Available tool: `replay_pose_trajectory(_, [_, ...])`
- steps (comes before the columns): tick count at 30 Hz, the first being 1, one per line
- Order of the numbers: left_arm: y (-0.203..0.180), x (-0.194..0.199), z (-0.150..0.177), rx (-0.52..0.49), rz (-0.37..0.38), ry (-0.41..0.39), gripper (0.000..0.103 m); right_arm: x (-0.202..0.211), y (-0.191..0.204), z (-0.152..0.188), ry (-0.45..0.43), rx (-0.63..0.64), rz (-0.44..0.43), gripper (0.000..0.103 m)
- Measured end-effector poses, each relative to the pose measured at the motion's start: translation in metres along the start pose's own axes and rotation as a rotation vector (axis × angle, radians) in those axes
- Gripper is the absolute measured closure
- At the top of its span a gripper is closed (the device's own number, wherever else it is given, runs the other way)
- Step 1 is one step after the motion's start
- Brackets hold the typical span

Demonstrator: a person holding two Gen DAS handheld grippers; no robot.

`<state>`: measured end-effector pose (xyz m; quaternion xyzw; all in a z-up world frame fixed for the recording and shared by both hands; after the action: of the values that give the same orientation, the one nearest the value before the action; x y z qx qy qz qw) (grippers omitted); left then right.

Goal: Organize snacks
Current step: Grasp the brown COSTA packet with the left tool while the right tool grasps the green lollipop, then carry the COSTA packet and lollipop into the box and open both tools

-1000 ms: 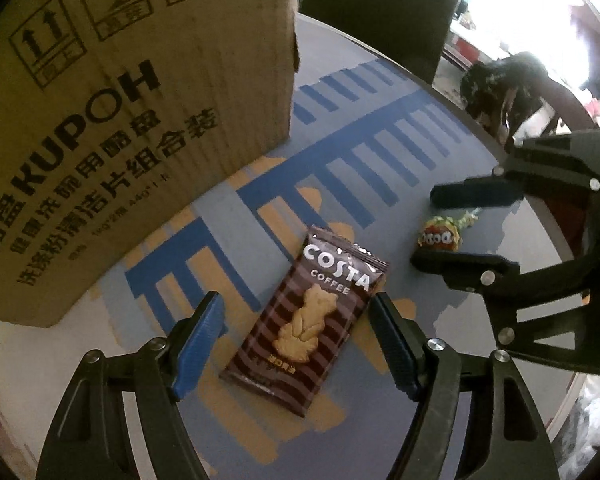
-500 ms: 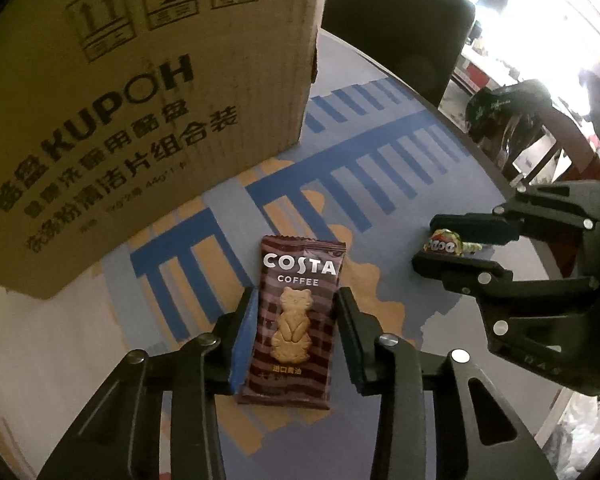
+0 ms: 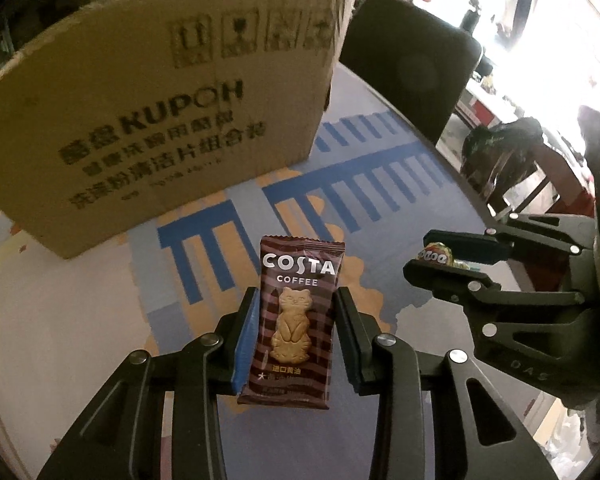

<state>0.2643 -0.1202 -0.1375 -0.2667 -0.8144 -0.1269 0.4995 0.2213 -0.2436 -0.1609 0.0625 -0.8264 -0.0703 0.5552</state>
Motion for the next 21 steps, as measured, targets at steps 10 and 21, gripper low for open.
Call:
replay_pose_trajectory(10, [0.012,0.048,-0.007,0.051,-0.041,-0.122,0.066,0.030,0.018,-0.015,-0.079,0.004,-0.009,0.077])
replay_pose_trajectory(21, [0.041,0.109,-0.024,0.089,-0.102,-0.270,0.066,0.066,0.047,-0.056,-0.208,0.017,-0.047,0.077])
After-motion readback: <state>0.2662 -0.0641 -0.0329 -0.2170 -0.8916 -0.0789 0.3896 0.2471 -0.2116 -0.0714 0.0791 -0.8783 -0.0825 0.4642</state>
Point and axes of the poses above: each gripper's, at about its wrist camera, not at the fingertips, and x roughly against the way its jaws point, y to its left, z to its underside, the point moved 7 cm from there along -x, roughly the way its jaws point, and after that the axes turned 9 degrees about -x, right-handed, at the moved point
